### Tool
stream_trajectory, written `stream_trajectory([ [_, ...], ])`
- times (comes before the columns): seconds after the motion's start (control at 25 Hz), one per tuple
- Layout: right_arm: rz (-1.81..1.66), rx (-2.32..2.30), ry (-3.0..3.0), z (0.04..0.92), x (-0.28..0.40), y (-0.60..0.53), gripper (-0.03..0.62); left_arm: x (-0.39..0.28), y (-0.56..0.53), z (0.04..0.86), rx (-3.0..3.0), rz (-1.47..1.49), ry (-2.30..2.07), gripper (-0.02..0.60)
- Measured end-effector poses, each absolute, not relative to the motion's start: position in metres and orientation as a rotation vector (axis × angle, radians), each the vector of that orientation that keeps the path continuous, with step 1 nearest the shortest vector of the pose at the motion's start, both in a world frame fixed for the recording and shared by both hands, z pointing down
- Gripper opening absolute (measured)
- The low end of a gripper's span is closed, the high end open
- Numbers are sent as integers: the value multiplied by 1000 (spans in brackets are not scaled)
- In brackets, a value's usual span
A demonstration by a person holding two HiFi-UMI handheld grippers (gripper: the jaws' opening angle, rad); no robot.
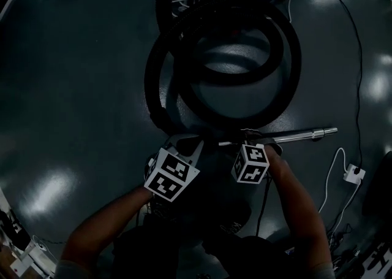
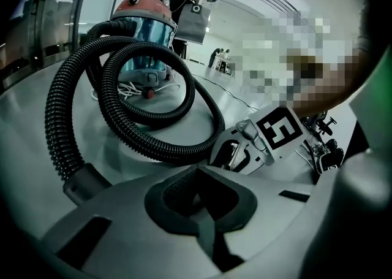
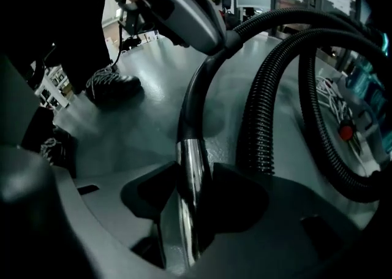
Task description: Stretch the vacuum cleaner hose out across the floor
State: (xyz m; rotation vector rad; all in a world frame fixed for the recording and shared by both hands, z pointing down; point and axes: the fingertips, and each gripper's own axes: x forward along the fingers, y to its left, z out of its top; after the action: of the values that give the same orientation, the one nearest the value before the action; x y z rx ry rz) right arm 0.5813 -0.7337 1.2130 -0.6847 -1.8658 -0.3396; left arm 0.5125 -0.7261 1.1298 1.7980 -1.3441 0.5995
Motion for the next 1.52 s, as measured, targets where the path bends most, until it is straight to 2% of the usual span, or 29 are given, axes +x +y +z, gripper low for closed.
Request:
stream_trajectory([
  [0.2, -416, -722, -1848, 1211, 583, -730, 176, 515, -710, 1122, 1778, 533, -1315, 6],
  [0.56, -246, -680, -1928, 1146, 591, -695, 173, 516, -634, 1077, 1630, 495, -1258, 17],
  [0.68, -161, -663, -1972, 1113, 585, -678, 173, 510, -628, 1056, 1560, 411, -1312, 115],
  [0.84, -89, -649, -2031, 1074, 579, -659, 173, 500, -643, 1031, 1452, 204, -1396, 286],
  [0.92, -76, -649, -2055, 1051, 578, -650, 173, 495, -655, 1008, 1438, 94, -1430, 313],
  [1.16, -77, -639, -2113, 964, 581, -641, 172, 483, -699, 909, 1524, -51, -1536, 306],
  [1.24, -57, -620, -2130, 930, 583, -640, 172, 486, -711, 866, 1564, -74, -1553, 161],
  [1.28, -39, -607, -2141, 913, 585, -641, 172, 490, -717, 843, 1577, -102, -1558, 130],
  [1.4, 0, -538, -2188, 858, 585, -653, 170, 500, -745, 775, 1622, -185, -1580, 98],
  [1.52, 4, -456, -2233, 805, 580, -667, 163, 516, -774, 711, 1747, -156, -1577, 92],
])
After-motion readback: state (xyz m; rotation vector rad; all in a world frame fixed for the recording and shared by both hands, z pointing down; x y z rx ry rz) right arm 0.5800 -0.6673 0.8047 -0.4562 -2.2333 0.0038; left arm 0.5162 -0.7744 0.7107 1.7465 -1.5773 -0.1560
